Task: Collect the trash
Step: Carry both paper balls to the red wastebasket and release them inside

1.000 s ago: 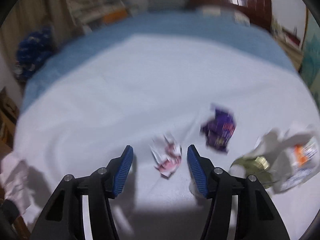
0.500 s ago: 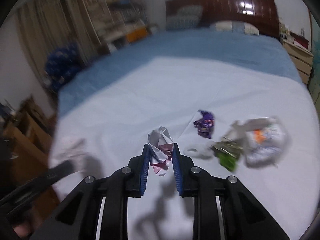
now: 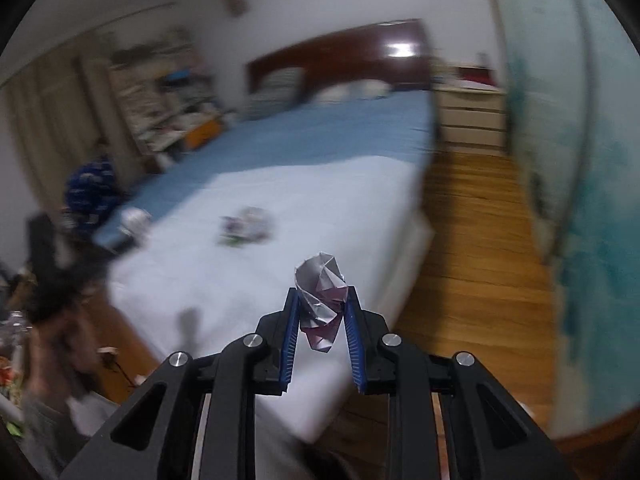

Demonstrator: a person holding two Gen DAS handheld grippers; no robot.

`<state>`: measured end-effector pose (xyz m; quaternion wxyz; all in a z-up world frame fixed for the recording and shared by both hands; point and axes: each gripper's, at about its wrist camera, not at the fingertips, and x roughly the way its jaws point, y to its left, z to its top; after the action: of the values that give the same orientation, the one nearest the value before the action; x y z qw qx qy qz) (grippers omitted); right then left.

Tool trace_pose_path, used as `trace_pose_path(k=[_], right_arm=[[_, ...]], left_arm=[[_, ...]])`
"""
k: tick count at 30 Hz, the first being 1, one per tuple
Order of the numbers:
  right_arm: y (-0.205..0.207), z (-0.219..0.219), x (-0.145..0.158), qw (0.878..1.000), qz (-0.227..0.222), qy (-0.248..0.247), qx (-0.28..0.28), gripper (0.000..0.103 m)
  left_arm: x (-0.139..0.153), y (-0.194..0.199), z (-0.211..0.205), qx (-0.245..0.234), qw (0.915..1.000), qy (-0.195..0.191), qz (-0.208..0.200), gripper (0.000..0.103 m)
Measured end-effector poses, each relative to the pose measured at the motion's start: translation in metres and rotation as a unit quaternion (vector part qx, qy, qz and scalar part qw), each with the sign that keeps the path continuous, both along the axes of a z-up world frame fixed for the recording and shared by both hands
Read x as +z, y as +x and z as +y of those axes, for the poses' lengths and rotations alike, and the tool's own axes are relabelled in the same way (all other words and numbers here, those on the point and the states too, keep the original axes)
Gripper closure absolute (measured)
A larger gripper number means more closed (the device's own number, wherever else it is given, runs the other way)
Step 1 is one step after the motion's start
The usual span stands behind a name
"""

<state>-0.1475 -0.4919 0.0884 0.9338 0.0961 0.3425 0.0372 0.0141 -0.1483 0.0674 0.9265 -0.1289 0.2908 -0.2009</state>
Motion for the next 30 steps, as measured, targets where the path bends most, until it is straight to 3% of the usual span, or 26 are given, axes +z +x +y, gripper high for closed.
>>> trace_pose_path(k=[4,7,8,10,11,15,20,23,30], right_arm=[[-0.055,-0.114,-0.033,0.994,0.044,0.013,-0.101,0.079],[-0.095,-0.172,-0.067,0.985,0.073,0.032,-0.156,0.079],[-0.103,-0.184,-0.077,0.983,0.081,0.037,-0.164,0.079],[-0.125,-0.207,-0.105,0.976,0.104,0.056,-0.184,0.079],[-0.129,-0.21,-0.115,0.974,0.112,0.063,-0.186,0.079],[-0.156,-0.219,-0.171,0.961,0.152,0.101,-0.208,0.079],[-0.182,-0.221,-0.229,0.943,0.201,0.134,-0.231,0.079],[-0.183,-0.221,-0.253,0.934,0.218,0.153,-0.237,0.079],[-0.179,-0.22,-0.265,0.928,0.222,0.171,-0.245,0.077]], left_arm=[[0.021,-0.021,-0.11,-0.088,0.9959,0.013,-0.014,0.086],[0.02,-0.038,-0.203,-0.177,0.984,0.024,-0.001,0.086],[0.013,-0.046,-0.246,-0.212,0.9763,0.041,0.012,0.086],[-0.002,-0.056,-0.29,-0.25,0.966,0.058,0.028,0.086],[-0.019,-0.065,-0.326,-0.282,0.9554,0.076,0.045,0.086],[-0.078,-0.086,-0.397,-0.335,0.9275,0.14,0.089,0.086],[-0.152,-0.092,-0.433,-0.356,0.8915,0.212,0.184,0.086],[-0.169,-0.094,-0.446,-0.369,0.8751,0.243,0.197,0.086],[-0.183,-0.106,-0.456,-0.378,0.8595,0.28,0.2,0.086]])
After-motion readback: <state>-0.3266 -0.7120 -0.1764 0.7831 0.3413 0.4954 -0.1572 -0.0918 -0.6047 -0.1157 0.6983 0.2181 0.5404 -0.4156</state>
